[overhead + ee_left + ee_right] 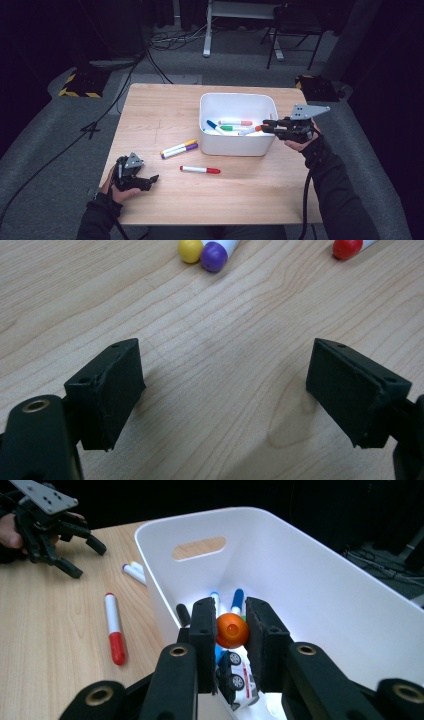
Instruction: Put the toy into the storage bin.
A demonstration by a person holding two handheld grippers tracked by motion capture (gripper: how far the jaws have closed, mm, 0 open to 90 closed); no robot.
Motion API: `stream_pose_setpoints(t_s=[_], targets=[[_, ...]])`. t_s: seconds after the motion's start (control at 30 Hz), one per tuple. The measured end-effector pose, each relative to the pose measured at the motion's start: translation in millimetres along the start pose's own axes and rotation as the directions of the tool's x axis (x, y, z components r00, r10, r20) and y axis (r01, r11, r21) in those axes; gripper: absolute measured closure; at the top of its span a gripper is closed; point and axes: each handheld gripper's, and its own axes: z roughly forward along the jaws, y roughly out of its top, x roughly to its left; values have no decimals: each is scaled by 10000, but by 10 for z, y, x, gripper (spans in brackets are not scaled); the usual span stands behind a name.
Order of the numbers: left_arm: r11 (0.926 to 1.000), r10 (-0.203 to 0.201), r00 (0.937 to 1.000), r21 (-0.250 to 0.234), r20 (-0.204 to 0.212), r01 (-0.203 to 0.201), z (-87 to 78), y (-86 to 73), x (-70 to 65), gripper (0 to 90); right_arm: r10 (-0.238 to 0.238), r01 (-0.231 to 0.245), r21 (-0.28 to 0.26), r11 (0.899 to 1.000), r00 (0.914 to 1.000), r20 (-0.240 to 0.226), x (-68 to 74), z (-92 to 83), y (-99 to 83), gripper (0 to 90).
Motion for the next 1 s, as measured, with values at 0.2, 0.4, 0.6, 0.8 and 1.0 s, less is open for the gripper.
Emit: stream_pose_setpoints(t_s=[0.2,0.4,0.6,0.8,1.0], targets=[[10000,2,10000,1,5,-2,0,0,0,156,320,-321,320,9990,9995,20,-67,40,-60,752],[10000,2,10000,2,1,-2,0,0,0,156,370,-366,380,9986,9993,-104,-73,-32,-57,752],[10000,11,10000,8,-3,-11,0,1,1,156,429,-414,604,9973,9988,-234,-98,-49,-46,752],[10000,13,10000,11,1,-13,0,1,1,155,649,-642,935,9936,9979,-46,-101,-8,-59,749],[10000,1,10000,10,7,-1,1,2,-1,155,741,-751,894,9932,9971,140,-101,3,-74,673]])
